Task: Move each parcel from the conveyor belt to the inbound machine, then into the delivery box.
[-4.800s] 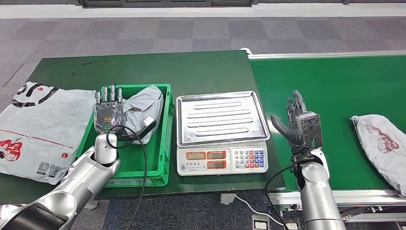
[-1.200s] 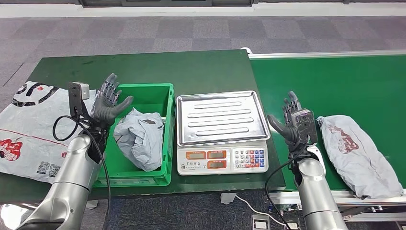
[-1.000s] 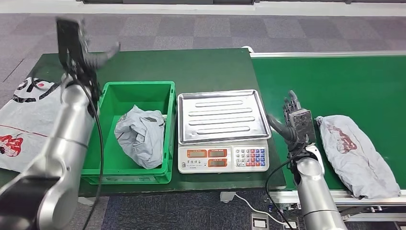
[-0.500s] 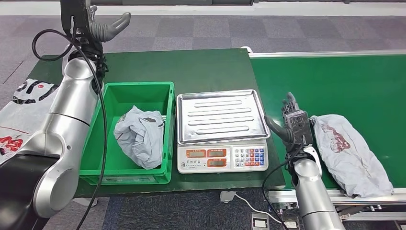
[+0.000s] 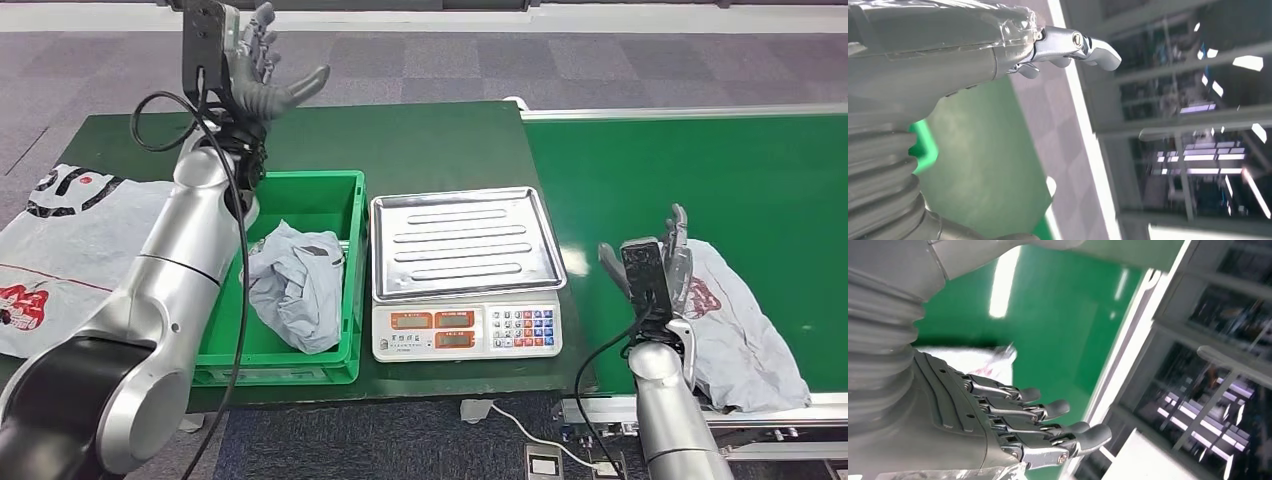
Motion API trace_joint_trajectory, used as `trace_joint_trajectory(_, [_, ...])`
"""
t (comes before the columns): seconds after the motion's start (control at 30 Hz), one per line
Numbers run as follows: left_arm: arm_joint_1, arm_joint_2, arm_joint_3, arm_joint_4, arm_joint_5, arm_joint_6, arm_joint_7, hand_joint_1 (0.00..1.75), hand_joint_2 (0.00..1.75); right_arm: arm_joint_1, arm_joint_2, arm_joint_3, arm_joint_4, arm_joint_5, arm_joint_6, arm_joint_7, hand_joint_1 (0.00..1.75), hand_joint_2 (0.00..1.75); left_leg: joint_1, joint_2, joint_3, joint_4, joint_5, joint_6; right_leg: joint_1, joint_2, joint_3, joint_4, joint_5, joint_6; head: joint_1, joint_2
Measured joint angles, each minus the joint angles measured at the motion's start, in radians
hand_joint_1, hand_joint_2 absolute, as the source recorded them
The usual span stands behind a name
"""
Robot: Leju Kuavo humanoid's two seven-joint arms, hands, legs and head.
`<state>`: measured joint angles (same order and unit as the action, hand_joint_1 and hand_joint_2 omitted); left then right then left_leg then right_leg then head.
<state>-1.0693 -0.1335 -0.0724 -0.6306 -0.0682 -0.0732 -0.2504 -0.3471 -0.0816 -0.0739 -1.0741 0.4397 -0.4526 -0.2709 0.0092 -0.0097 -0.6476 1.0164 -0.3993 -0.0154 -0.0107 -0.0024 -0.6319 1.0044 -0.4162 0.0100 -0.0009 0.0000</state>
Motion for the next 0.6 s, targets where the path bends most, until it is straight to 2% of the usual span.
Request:
trace_joint_trajectory(0.3, [0.029,-0.019,-0.020,-0.028,0.037,-0.004,0.013,0.00,1.75,0.015,-0.004,-0.043,0.006,0.032,-0.003,0.003,0.00,1.75,-0.001,0.004,0.001,0.000,0.000,0.001,0.001,0.003,-0.002,0.000,0.000,0.000,0.000,0.000])
trace_joint_trajectory(0.37, [0.051,-0.028,-0.026,-0.046,0.053,-0.039,0.013,0.00,1.75,0.021,-0.009,-0.050,0.009,0.099,-0.053,0.060,0.00,1.75,-0.001,0.003,0.002,0.000,-0.001,0.001,0.000,0.002,-0.001,0.000,0.000,0.001,0.000,0.000])
trace_joint_trajectory(0.47, [0.174,-0.062,-0.075,-0.143,0.081,-0.082,0.000,0.00,1.75,0.045,-0.031,-0.094,0.030,0.355,-0.201,0.191,0.00,1.75,-0.003,-0.002,0.005,-0.001,-0.003,0.004,-0.003,-0.003,0.005,0.000,-0.004,0.004,0.000,0.000])
trace_joint_trajectory(0.53, [0.277,-0.083,-0.133,-0.212,0.099,-0.056,-0.010,0.00,1.75,0.051,-0.047,-0.138,0.062,0.464,-0.238,0.201,0.00,1.75,-0.004,-0.004,0.005,-0.001,-0.005,0.006,-0.004,-0.004,0.007,-0.001,-0.005,0.005,0.000,0.000])
trace_joint_trajectory(0.6, [0.352,-0.095,-0.182,-0.261,0.119,-0.036,-0.013,0.00,1.75,0.050,-0.058,-0.178,0.097,0.511,-0.242,0.199,0.00,1.75,-0.005,-0.002,0.005,0.000,-0.006,0.007,-0.005,-0.003,0.006,-0.001,-0.005,0.005,0.000,0.000])
